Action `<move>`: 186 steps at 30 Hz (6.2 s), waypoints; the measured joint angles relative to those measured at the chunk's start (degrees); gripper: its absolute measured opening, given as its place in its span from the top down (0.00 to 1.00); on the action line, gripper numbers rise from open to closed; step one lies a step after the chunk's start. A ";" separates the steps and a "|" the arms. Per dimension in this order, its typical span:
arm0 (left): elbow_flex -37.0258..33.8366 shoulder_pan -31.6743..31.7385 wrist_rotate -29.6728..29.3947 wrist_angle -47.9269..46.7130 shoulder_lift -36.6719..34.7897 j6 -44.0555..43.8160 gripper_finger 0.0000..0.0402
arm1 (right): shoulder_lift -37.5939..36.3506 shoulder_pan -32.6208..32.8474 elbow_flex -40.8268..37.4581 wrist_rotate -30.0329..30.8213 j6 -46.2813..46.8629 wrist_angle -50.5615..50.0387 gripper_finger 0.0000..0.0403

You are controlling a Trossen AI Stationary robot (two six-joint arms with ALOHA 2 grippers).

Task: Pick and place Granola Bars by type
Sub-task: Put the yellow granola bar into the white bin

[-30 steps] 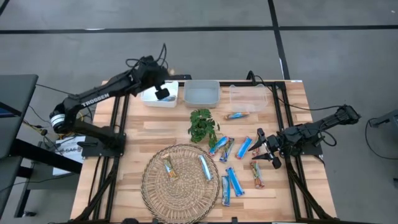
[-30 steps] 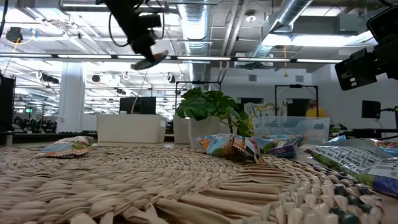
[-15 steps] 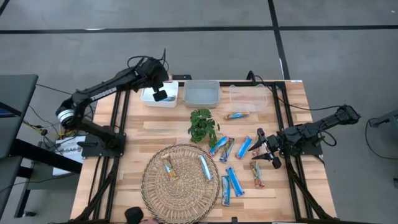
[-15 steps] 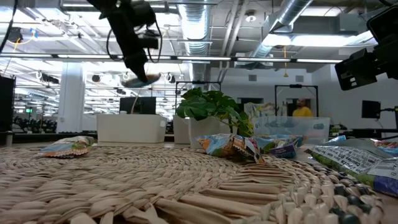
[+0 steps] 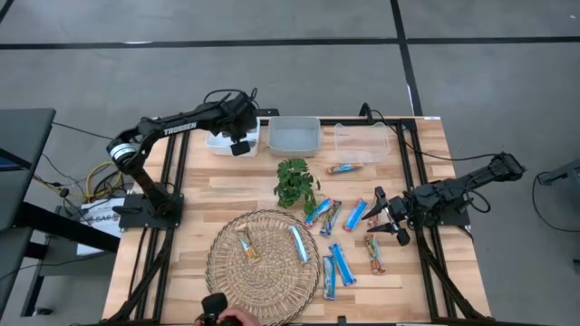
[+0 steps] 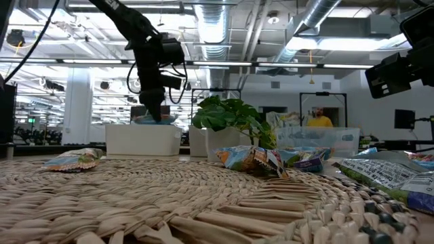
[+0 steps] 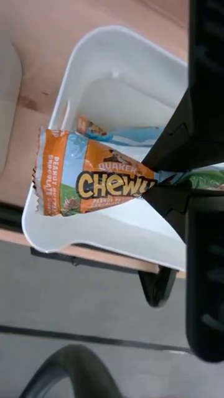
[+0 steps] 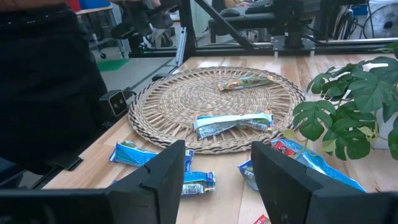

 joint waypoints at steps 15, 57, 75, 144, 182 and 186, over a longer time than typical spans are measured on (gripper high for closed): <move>0.00 0.39 1.08 -0.20 -0.68 -2.27 0.67 | 0.00 0.00 -0.01 0.00 0.00 -0.01 0.56; -0.71 -54.87 19.27 -16.59 -25.37 -1.23 0.68 | 0.00 0.00 -0.02 0.00 0.00 0.01 0.56; -17.59 -66.45 9.20 0.01 -14.50 2.98 0.68 | 0.00 -0.02 -0.02 0.00 0.00 0.01 0.56; -17.44 -61.96 13.25 14.19 -3.56 5.09 0.88 | 0.00 -0.01 -0.01 -0.02 0.00 -0.01 0.56; 6.14 -11.27 -9.09 8.54 -11.73 5.53 0.85 | 0.00 0.00 0.01 -0.02 0.00 0.00 0.56; 6.12 -5.90 -8.06 3.75 -10.95 5.36 0.85 | 0.00 -0.02 0.00 -0.01 0.00 -0.02 0.56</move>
